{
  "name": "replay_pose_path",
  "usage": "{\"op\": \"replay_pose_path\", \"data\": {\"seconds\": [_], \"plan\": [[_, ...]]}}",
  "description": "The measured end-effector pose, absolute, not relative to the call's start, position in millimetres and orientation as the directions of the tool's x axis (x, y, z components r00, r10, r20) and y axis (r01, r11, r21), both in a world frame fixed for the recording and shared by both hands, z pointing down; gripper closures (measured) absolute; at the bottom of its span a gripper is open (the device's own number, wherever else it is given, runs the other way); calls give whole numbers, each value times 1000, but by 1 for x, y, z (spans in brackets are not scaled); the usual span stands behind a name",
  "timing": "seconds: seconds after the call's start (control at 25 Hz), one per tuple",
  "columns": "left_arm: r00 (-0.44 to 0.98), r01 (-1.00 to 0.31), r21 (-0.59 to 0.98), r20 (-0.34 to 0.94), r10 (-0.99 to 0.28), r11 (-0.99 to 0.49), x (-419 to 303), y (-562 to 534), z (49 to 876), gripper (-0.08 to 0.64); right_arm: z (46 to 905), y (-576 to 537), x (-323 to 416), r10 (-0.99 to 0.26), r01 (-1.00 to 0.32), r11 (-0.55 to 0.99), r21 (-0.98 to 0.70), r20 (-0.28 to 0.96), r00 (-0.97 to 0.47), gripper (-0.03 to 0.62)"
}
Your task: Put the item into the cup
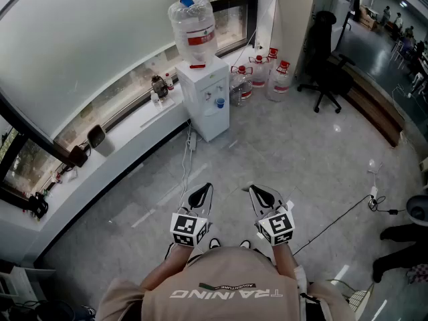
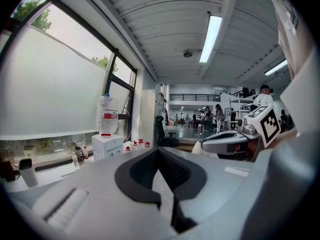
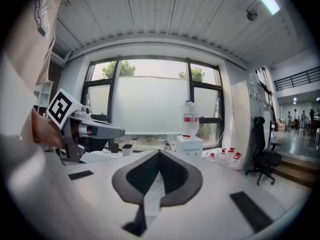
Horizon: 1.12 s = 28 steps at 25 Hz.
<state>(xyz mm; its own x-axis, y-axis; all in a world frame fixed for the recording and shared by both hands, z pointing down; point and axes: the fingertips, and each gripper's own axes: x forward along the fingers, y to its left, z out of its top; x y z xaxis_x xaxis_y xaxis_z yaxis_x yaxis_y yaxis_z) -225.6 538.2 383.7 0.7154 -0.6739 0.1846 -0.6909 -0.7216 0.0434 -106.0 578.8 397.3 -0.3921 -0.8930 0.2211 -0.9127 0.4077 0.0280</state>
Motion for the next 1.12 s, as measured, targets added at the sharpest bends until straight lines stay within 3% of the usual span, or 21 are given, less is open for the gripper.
{"op": "replay_pose_path", "data": {"seconds": [1.12], "plan": [[744, -658, 52, 200, -637, -751, -260, 474, 392, 552, 394, 520, -140, -913, -924, 371, 93, 219, -344, 580]]}}
